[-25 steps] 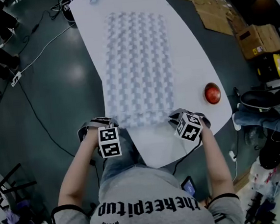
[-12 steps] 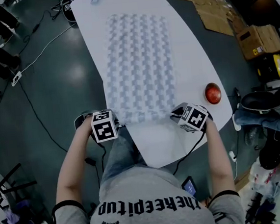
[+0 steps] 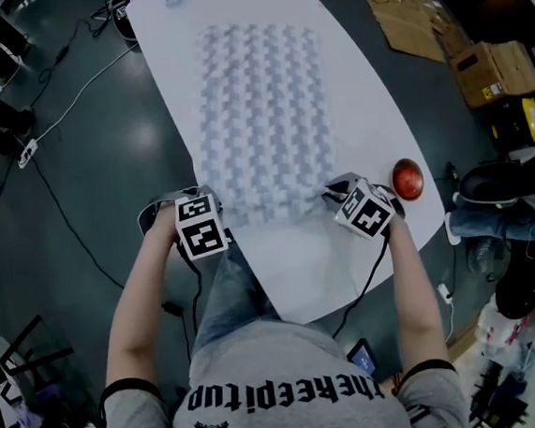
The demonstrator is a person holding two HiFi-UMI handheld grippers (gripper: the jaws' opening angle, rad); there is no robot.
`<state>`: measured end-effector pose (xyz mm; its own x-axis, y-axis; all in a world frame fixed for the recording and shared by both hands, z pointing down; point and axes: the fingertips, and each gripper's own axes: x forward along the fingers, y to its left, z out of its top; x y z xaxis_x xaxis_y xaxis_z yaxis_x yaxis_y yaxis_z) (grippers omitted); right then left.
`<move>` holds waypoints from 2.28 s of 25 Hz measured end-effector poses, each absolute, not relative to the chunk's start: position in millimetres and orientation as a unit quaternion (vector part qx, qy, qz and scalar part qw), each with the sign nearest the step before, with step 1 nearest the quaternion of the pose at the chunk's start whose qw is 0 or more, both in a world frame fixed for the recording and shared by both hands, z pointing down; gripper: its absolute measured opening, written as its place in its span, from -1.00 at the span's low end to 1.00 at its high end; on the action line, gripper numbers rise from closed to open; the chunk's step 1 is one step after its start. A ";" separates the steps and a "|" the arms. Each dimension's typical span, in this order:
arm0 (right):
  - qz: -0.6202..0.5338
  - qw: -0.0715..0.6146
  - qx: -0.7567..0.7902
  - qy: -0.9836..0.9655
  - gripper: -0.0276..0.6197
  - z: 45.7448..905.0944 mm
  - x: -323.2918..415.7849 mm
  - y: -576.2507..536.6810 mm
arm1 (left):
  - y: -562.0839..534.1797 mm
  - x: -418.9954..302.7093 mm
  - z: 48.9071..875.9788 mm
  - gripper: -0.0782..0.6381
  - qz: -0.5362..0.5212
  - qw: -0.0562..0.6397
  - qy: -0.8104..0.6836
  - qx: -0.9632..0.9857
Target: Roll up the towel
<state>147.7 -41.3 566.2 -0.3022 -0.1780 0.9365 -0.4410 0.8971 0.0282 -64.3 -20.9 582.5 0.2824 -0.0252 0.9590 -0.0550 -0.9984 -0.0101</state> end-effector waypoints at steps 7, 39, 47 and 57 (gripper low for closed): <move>0.066 0.571 0.242 -0.782 -0.79 575.0 151.4 -70.3 | -62.8 -59.6 581.1 -0.73 0.609 -0.077 -0.081 0.785; 0.099 0.454 0.356 -0.811 -0.40 537.1 157.0 -99.6 | -28.2 -40.2 565.4 -0.25 0.554 -0.149 -0.107 0.812; 0.080 0.418 0.336 -0.840 -0.40 497.3 161.8 -88.3 | -36.8 -37.7 583.8 -0.24 0.583 -0.132 -0.103 0.795; -0.028 0.572 0.195 -0.796 -0.21 580.4 142.9 -28.4 | -43.8 -38.1 589.6 -0.23 0.592 -0.134 -0.097 0.789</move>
<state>142.9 -28.4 580.4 -0.2703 -0.3418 0.9001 -0.2789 0.9226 0.2666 -38.1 -43.8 589.6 0.2806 -0.3117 0.9078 0.0054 -0.9453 -0.3262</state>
